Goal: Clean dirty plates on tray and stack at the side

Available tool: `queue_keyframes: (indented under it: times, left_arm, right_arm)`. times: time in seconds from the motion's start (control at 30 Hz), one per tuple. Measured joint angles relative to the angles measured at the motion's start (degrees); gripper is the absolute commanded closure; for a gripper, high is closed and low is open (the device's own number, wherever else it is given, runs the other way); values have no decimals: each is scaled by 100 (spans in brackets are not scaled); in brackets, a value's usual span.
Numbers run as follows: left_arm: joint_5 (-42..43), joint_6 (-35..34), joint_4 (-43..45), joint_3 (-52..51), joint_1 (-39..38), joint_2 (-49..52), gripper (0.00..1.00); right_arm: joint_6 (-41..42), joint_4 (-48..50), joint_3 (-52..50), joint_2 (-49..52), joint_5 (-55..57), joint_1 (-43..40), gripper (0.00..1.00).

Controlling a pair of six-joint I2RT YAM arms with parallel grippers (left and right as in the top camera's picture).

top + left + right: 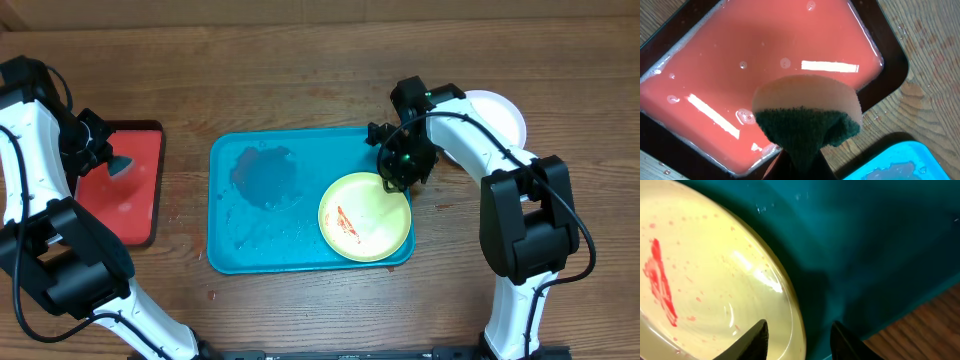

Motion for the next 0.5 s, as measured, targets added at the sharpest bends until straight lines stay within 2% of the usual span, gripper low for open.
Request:
queue_keyframes:
  times: [0.17,0.23,0.3,0.5]
  left_arm:
    - [15,0,9,0,0,0,96]
    - [83,0,9,0,0,0,96]
    - [208,4,11,0,-2,0,96]
    - [813,546,-2,0,-332,0,96]
  right_arm:
    - [20,251,-385,0,-125,2,76]
    - [153,317,-437,-2,-181,2,89]
    - [380,461,-448,0,-219,2,96]
    - [1733,1202,-466,-2,-520,216,96]
